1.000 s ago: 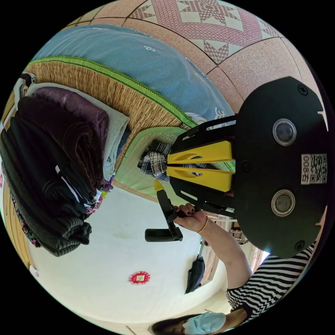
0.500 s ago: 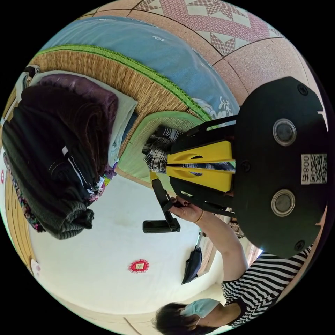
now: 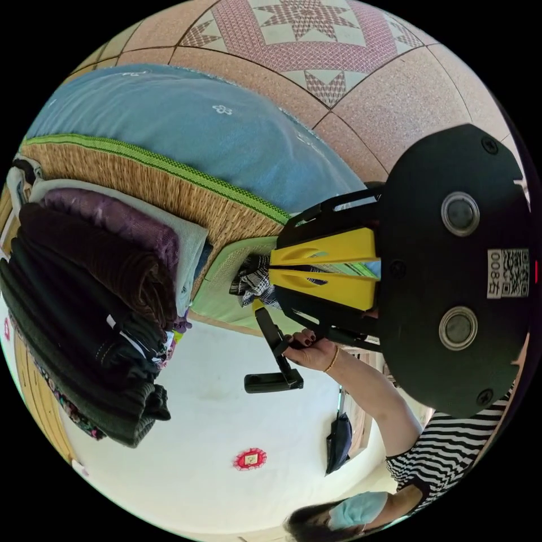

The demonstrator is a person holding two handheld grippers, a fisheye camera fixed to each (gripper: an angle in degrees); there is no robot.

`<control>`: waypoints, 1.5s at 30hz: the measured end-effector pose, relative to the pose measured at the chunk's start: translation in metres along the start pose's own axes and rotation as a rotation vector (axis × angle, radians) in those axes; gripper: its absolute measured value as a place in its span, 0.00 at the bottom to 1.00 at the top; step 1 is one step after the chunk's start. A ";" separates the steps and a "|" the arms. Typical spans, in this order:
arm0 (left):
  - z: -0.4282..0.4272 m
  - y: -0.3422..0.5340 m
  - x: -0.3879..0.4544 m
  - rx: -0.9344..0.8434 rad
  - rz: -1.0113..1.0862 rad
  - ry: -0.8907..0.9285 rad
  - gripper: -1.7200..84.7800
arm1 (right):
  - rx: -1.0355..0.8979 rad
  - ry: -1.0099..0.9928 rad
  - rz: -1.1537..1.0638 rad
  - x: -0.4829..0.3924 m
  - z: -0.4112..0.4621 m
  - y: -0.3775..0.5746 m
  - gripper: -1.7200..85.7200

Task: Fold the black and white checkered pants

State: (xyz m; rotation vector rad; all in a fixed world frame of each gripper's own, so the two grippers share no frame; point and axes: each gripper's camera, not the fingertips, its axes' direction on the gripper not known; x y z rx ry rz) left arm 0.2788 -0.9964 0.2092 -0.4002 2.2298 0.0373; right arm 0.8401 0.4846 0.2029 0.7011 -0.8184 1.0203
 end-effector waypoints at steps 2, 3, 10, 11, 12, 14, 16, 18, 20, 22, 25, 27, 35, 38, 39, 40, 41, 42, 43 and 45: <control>0.000 0.001 -0.001 0.002 -0.009 0.012 0.03 | 0.011 0.048 -0.018 -0.009 -0.002 0.002 0.03; 0.000 0.002 -0.001 0.000 -0.011 0.015 0.03 | 0.016 0.061 -0.021 -0.011 -0.003 0.003 0.03; -0.004 0.009 0.000 0.000 -0.006 0.003 0.05 | 0.026 0.057 -0.037 -0.020 -0.004 0.006 0.02; -0.006 0.011 0.001 0.008 -0.006 0.007 0.05 | 0.022 0.047 -0.032 -0.021 -0.004 0.007 0.02; -0.008 0.012 0.001 0.014 -0.006 0.009 0.05 | 0.024 0.045 -0.033 -0.021 -0.004 0.007 0.02; -0.014 0.017 0.002 0.040 0.002 0.034 0.07 | 0.046 0.064 -0.041 -0.026 -0.007 0.009 0.02; -0.017 0.020 0.004 0.053 0.012 0.047 0.08 | 0.048 0.067 -0.035 -0.027 -0.008 0.011 0.02; -0.019 0.023 0.007 0.058 0.027 0.058 0.09 | 0.044 0.058 -0.021 -0.026 -0.008 0.014 0.02; -0.021 0.027 0.010 0.058 0.033 0.050 0.10 | 0.049 0.040 -0.025 -0.029 -0.009 0.019 0.02; -0.022 0.030 0.012 0.052 0.035 0.043 0.10 | 0.045 0.035 -0.053 -0.037 -0.009 0.023 0.02; -0.028 0.035 0.013 0.061 0.031 0.045 0.09 | 0.029 0.026 -0.119 -0.057 -0.005 0.026 0.02; -0.031 0.038 0.014 0.061 0.031 0.035 0.09 | -0.005 0.040 -0.170 -0.071 0.002 0.025 0.02; -0.048 0.060 0.010 0.066 -0.053 -0.009 0.04 | -0.060 0.304 -0.236 -0.096 0.042 0.018 0.02; -0.062 0.078 0.012 0.129 -0.052 0.019 0.03 | -0.048 0.288 -0.225 -0.101 0.045 0.023 0.02; -0.064 0.081 0.013 0.140 -0.053 0.020 0.03 | -0.047 0.287 -0.224 -0.102 0.046 0.024 0.02; -0.066 0.087 0.015 0.150 -0.050 0.032 0.03 | -0.048 0.285 -0.226 -0.104 0.047 0.025 0.02; -0.065 0.091 0.017 0.143 -0.035 0.051 0.03 | -0.050 0.287 -0.229 -0.107 0.048 0.028 0.02; -0.064 0.092 0.018 0.130 -0.028 0.053 0.03 | -0.052 0.290 -0.232 -0.108 0.048 0.029 0.02; -0.062 0.094 0.020 0.101 -0.031 0.026 0.02 | -0.055 0.299 -0.237 -0.112 0.049 0.031 0.02; -0.057 0.094 0.020 0.050 -0.039 -0.010 0.02 | -0.061 0.312 -0.239 -0.117 0.051 0.034 0.02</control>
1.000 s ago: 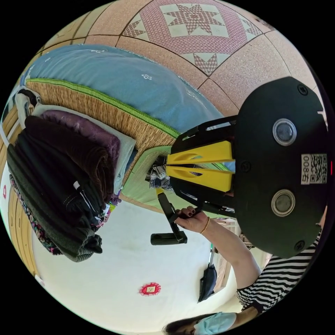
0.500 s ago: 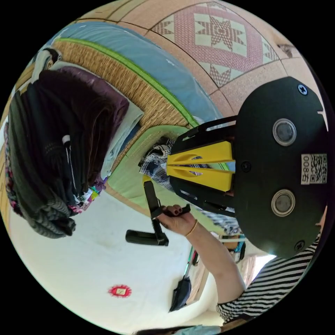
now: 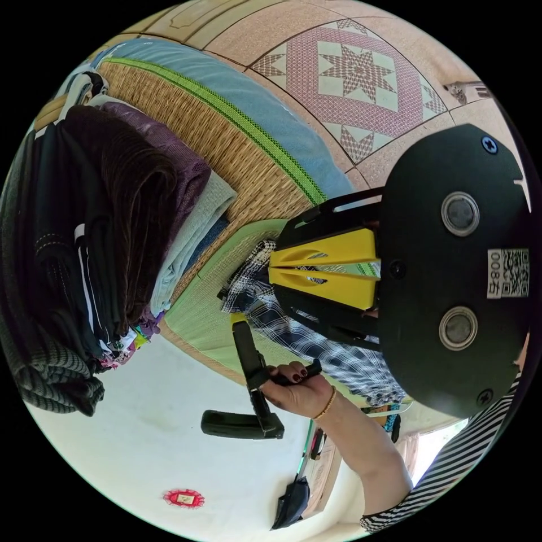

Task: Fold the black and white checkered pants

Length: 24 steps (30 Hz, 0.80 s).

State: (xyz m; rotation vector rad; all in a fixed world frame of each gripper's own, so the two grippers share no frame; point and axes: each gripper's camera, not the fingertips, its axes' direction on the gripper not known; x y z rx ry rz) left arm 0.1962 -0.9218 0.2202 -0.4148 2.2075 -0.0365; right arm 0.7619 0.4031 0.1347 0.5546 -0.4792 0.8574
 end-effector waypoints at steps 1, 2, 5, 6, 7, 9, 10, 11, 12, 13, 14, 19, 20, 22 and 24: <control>0.002 0.001 -0.002 -0.034 0.000 -0.008 0.02 | -0.003 0.003 0.001 -0.004 0.000 0.001 0.02; -0.001 0.003 -0.004 -0.024 -0.007 0.010 0.02 | -0.006 0.004 0.003 -0.007 0.000 0.003 0.02; -0.022 0.021 -0.008 0.030 -0.046 0.044 0.03 | -0.006 -0.004 0.007 -0.014 -0.001 0.006 0.02; -0.028 0.028 -0.009 0.044 -0.048 0.055 0.03 | -0.007 -0.005 0.006 -0.015 -0.001 0.007 0.02; -0.042 0.044 -0.011 0.072 -0.053 0.082 0.03 | -0.011 -0.008 0.010 -0.018 -0.001 0.007 0.02; -0.063 0.078 -0.015 0.111 -0.051 0.130 0.04 | -0.021 -0.012 0.010 -0.023 -0.002 0.008 0.02; -0.076 0.107 -0.019 0.118 -0.054 0.140 0.05 | -0.025 -0.018 0.014 -0.026 -0.002 0.008 0.02; -0.087 0.139 -0.022 0.109 -0.074 0.139 0.06 | -0.029 -0.022 0.006 -0.029 -0.003 0.009 0.02; -0.092 0.156 -0.024 0.099 -0.092 0.141 0.06 | -0.032 -0.024 0.002 -0.031 -0.003 0.009 0.02; -0.100 0.192 -0.027 0.071 -0.136 0.151 0.07 | -0.036 -0.038 0.001 -0.034 -0.004 0.010 0.02; -0.107 0.227 -0.027 0.036 -0.179 0.163 0.08 | -0.037 -0.053 -0.008 -0.038 -0.007 0.011 0.02; -0.135 0.334 -0.010 -0.070 -0.357 0.091 0.11 | -0.053 -0.090 -0.098 -0.070 -0.020 0.019 0.04; -0.140 0.349 -0.004 -0.087 -0.379 0.060 0.11 | -0.073 -0.112 -0.143 -0.084 -0.022 0.024 0.05; -0.145 0.365 0.003 -0.108 -0.383 0.010 0.11 | -0.130 -0.159 -0.247 -0.113 -0.019 0.033 0.06; -0.148 0.375 0.007 -0.112 -0.386 -0.012 0.11 | -0.220 -0.176 -0.381 -0.147 -0.010 0.045 0.07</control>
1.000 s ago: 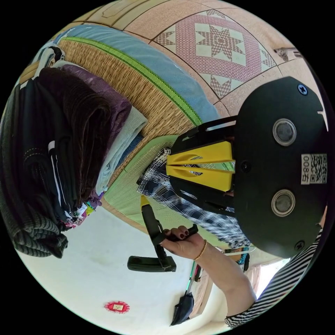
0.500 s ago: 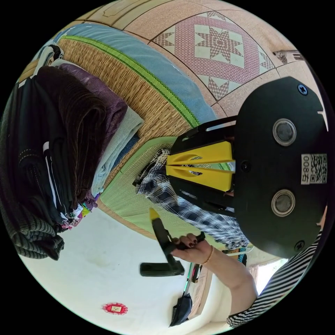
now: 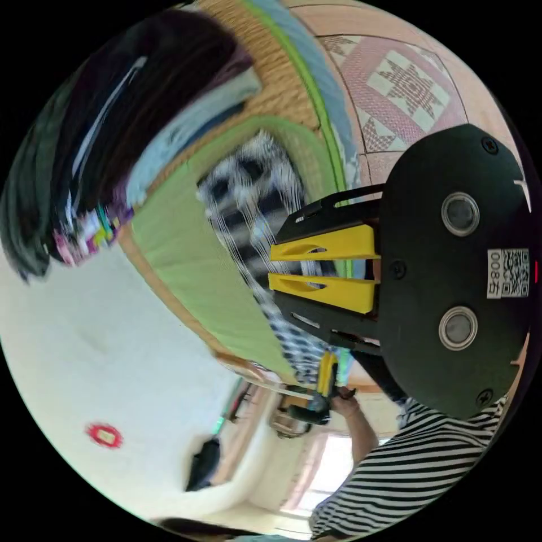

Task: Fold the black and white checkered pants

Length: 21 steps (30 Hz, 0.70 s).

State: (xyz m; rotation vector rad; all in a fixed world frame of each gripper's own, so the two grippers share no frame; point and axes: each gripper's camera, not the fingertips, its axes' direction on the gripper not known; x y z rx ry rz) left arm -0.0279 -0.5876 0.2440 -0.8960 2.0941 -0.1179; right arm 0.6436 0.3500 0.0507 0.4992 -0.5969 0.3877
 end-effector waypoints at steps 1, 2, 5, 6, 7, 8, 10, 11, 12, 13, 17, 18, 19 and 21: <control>0.000 0.005 0.000 -0.005 0.008 -0.004 0.10 | -0.088 0.002 -0.095 -0.024 0.015 -0.002 0.08; -0.001 0.009 -0.001 -0.006 0.010 -0.027 0.10 | -0.168 0.035 -0.178 -0.046 0.031 -0.002 0.09; -0.002 0.019 0.001 -0.010 0.028 -0.072 0.08 | -0.318 0.130 -0.377 -0.092 0.064 0.003 0.09; -0.003 0.022 0.002 -0.008 0.031 -0.080 0.07 | -0.343 0.158 -0.412 -0.100 0.070 0.004 0.09; -0.006 0.027 0.002 -0.005 0.038 -0.088 0.06 | -0.387 0.214 -0.472 -0.112 0.082 0.008 0.09; -0.008 0.032 0.002 -0.001 0.042 -0.083 0.05 | -0.421 0.262 -0.519 -0.122 0.091 0.012 0.09; -0.012 0.040 0.002 0.009 0.043 -0.080 0.05 | -0.466 0.317 -0.574 -0.135 0.103 0.017 0.09; -0.016 0.045 0.001 0.018 0.042 -0.074 0.04 | -0.490 0.348 -0.591 -0.141 0.110 0.020 0.09; -0.017 0.048 0.001 0.023 0.040 -0.067 0.04 | -0.496 0.360 -0.599 -0.144 0.112 0.020 0.09; -0.021 0.054 0.000 0.032 0.037 -0.051 0.04 | -0.504 0.380 -0.609 -0.149 0.116 0.022 0.08; -0.029 0.072 -0.004 0.048 0.034 -0.020 0.03 | -0.519 0.397 -0.602 -0.163 0.125 0.021 0.04; -0.030 0.074 -0.005 0.049 0.031 -0.015 0.03 | -0.520 0.398 -0.601 -0.164 0.126 0.020 0.04; -0.031 0.079 -0.007 0.053 0.026 -0.005 0.03 | -0.522 0.399 -0.601 -0.168 0.128 0.019 0.03; -0.034 0.086 -0.008 0.058 0.023 0.001 0.03 | -0.535 0.400 -0.602 -0.173 0.130 0.018 0.02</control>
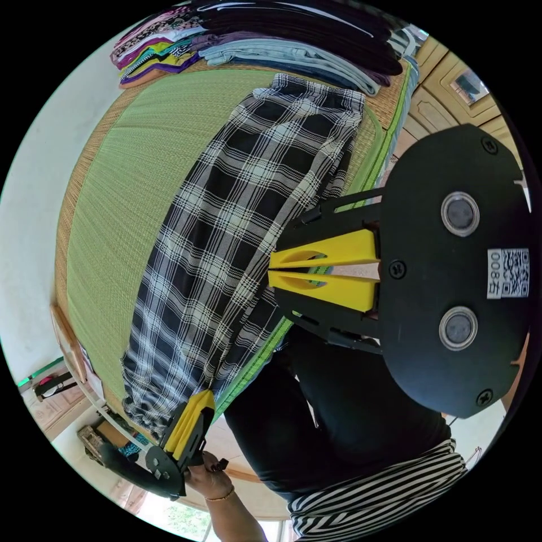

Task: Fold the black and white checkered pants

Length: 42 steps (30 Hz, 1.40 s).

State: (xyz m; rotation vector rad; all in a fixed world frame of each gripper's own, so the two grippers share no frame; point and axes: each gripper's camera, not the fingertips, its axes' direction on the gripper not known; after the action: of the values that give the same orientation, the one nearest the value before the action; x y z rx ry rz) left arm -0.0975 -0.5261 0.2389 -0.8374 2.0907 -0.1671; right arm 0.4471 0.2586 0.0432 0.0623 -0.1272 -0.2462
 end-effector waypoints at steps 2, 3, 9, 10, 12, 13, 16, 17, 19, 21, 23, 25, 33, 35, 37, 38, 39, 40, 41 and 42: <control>-0.004 0.009 0.000 0.003 0.004 0.004 0.03 | -0.011 0.008 -0.009 -0.006 -0.004 -0.003 0.02; -0.005 0.011 0.000 0.005 0.005 0.005 0.03 | -0.011 0.009 -0.011 -0.007 -0.005 -0.004 0.02; -0.017 0.031 0.001 0.019 0.014 0.018 0.03 | 0.035 0.015 -0.006 -0.020 -0.025 0.002 0.02; -0.017 0.035 0.000 0.016 0.015 0.025 0.02 | 0.038 -0.003 0.003 -0.020 -0.027 0.002 0.02; -0.017 0.040 0.000 0.009 0.012 0.030 0.02 | 0.041 -0.024 0.015 -0.020 -0.027 0.003 0.02; -0.018 0.043 0.000 0.008 0.011 0.031 0.02 | 0.034 -0.035 0.022 -0.021 -0.025 0.003 0.02; -0.019 0.050 -0.001 -0.002 0.012 0.036 0.02 | 0.019 -0.043 0.029 -0.022 -0.021 0.002 0.02; -0.019 0.052 -0.001 -0.006 0.013 0.039 0.02 | 0.009 -0.047 0.035 -0.021 -0.017 0.002 0.02; -0.020 0.056 0.000 -0.009 0.014 0.045 0.02 | -0.010 -0.069 0.055 -0.019 -0.012 0.003 0.01; -0.026 0.059 0.001 0.009 0.019 0.050 0.02 | -0.001 -0.091 0.076 -0.017 -0.010 0.004 0.01; -0.035 0.060 0.000 0.057 0.011 0.078 0.03 | 0.006 -0.126 0.100 -0.013 -0.009 0.005 0.01; -0.039 0.059 -0.002 0.087 -0.001 0.076 0.03 | 0.008 -0.140 0.109 -0.011 -0.009 0.005 0.01; -0.014 0.058 -0.007 -0.021 -0.026 0.091 0.03 | 0.113 -0.186 0.163 0.004 -0.030 -0.003 0.01; -0.013 0.064 -0.003 -0.033 -0.027 0.096 0.02 | 0.130 -0.188 0.179 0.010 -0.033 -0.008 0.01; -0.014 0.068 -0.004 -0.027 -0.039 0.108 0.02 | 0.120 -0.171 0.192 0.014 -0.030 -0.014 0.01; -0.014 0.070 -0.004 -0.032 -0.046 0.115 0.02 | 0.103 -0.170 0.198 0.017 -0.027 -0.017 0.01; -0.014 0.071 -0.004 -0.032 -0.048 0.118 0.02 | 0.092 -0.170 0.203 0.018 -0.025 -0.019 0.02; -0.016 0.072 -0.003 -0.028 -0.048 0.119 0.03 | 0.064 -0.172 0.213 0.020 -0.019 -0.022 0.02; -0.019 0.072 -0.001 -0.016 -0.040 0.116 0.03 | 0.034 -0.189 0.212 0.022 -0.014 -0.025 0.02; -0.022 0.072 0.000 -0.006 -0.034 0.115 0.03 | 0.027 -0.197 0.211 0.022 -0.013 -0.025 0.02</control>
State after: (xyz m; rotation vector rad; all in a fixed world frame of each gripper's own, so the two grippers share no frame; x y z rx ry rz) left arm -0.1500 -0.4750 0.2239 -0.8856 2.1854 -0.2328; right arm 0.4638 0.2295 0.0314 0.0509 -0.3312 -0.0395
